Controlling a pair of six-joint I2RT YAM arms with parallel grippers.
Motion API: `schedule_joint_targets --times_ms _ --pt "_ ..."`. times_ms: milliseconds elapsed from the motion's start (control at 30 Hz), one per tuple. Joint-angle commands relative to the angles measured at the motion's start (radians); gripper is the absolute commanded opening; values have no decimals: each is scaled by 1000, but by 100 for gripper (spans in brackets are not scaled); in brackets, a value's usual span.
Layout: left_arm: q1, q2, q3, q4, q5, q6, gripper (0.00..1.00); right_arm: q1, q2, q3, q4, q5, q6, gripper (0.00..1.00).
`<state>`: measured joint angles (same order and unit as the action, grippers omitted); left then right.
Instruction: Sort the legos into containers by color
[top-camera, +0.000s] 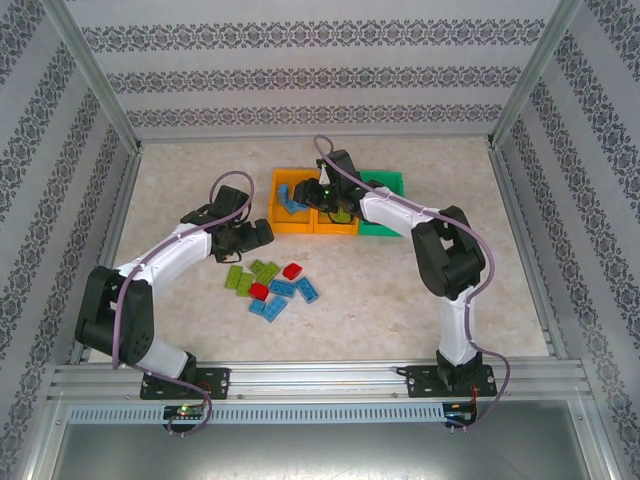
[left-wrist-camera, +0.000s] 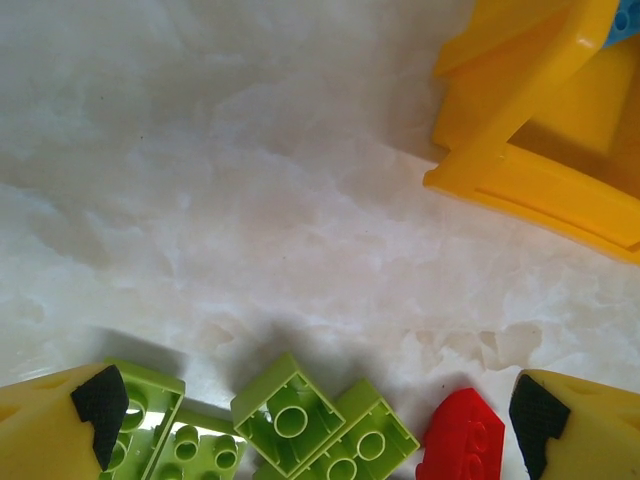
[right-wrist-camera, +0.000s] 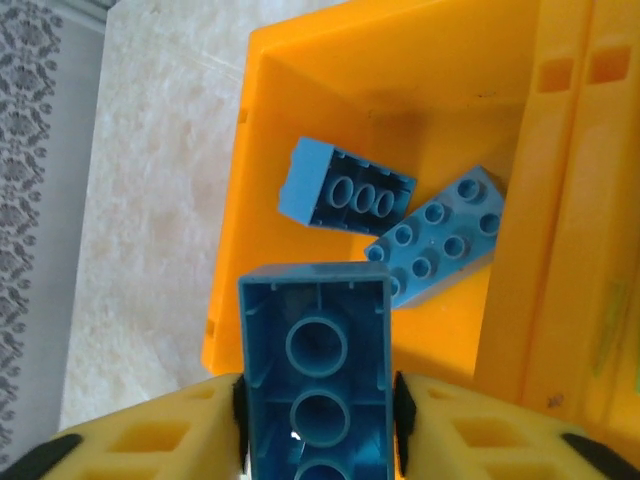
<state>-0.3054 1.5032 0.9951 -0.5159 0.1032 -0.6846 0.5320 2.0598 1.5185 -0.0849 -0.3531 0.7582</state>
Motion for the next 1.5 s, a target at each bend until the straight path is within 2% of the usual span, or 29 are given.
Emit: schedule_joint_targets --times_ms 0,133,233,533,733,900,1133,1467 --pt "12 16 -15 -22 8 13 100 -7 26 40 2 0 22 54" --pt "12 19 -21 -21 -2 9 100 -4 2 12 38 -25 -6 68" --pt "12 6 -35 -7 0 -2 100 6 -47 -26 42 -30 -74 73" --pt "41 -61 -91 -30 -38 -18 100 76 -234 -275 -33 -22 -420 72" --pt "66 -112 -144 -44 -47 -21 100 172 -279 -383 -47 -21 -535 72" --pt "74 -137 -171 -51 -41 -25 100 239 -233 -374 -67 -24 -572 73" --pt "77 -157 -182 -53 -43 -25 100 279 -175 -343 -122 22 -599 73" --pt "78 -156 -189 -50 -37 -28 100 279 -139 -319 -158 192 -550 67"
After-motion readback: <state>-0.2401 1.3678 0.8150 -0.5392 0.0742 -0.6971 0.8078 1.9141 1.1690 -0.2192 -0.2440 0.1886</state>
